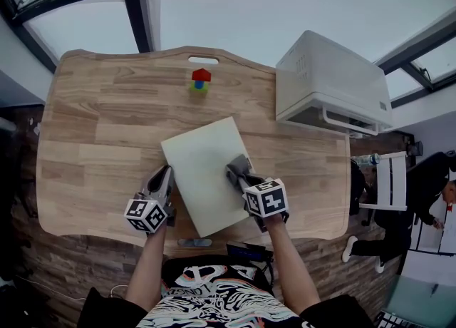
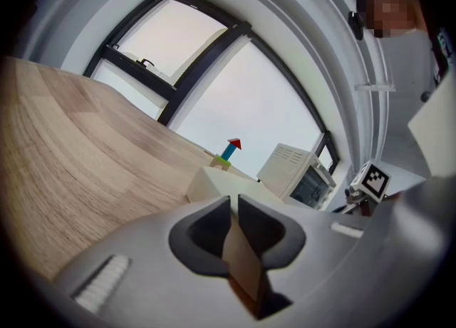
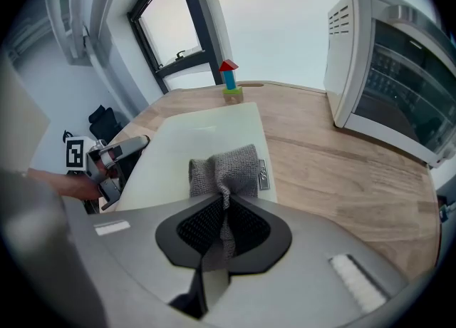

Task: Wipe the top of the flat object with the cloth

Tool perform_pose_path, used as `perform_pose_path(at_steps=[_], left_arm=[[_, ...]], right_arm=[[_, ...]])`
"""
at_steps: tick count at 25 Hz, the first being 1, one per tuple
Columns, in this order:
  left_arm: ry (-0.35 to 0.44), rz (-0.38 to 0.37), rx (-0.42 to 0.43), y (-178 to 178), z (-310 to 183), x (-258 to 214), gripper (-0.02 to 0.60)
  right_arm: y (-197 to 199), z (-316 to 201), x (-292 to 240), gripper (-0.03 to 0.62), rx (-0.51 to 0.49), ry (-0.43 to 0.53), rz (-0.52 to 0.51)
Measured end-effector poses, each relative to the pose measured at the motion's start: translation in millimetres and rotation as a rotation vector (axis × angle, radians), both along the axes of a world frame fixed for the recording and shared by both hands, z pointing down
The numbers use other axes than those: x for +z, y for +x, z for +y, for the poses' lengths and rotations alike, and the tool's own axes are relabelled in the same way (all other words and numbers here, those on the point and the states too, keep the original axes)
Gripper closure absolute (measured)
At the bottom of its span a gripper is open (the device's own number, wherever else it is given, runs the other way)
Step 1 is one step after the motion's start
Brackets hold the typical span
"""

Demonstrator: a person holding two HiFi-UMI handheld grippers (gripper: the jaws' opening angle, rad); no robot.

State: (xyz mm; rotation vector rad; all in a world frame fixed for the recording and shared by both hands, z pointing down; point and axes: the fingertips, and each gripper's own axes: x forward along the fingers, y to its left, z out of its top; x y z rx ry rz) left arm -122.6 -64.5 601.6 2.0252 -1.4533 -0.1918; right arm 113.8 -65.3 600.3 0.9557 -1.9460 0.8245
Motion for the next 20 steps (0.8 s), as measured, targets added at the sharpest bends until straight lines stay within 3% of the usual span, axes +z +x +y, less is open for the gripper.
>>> perform_pose_path(at_steps=[20], left_arm=[[0.005, 0.014, 0.011, 1, -1, 0, 0.497]], right_arm=[[-14, -36, -1, 0.574, 0.008, 0.028, -0.042]])
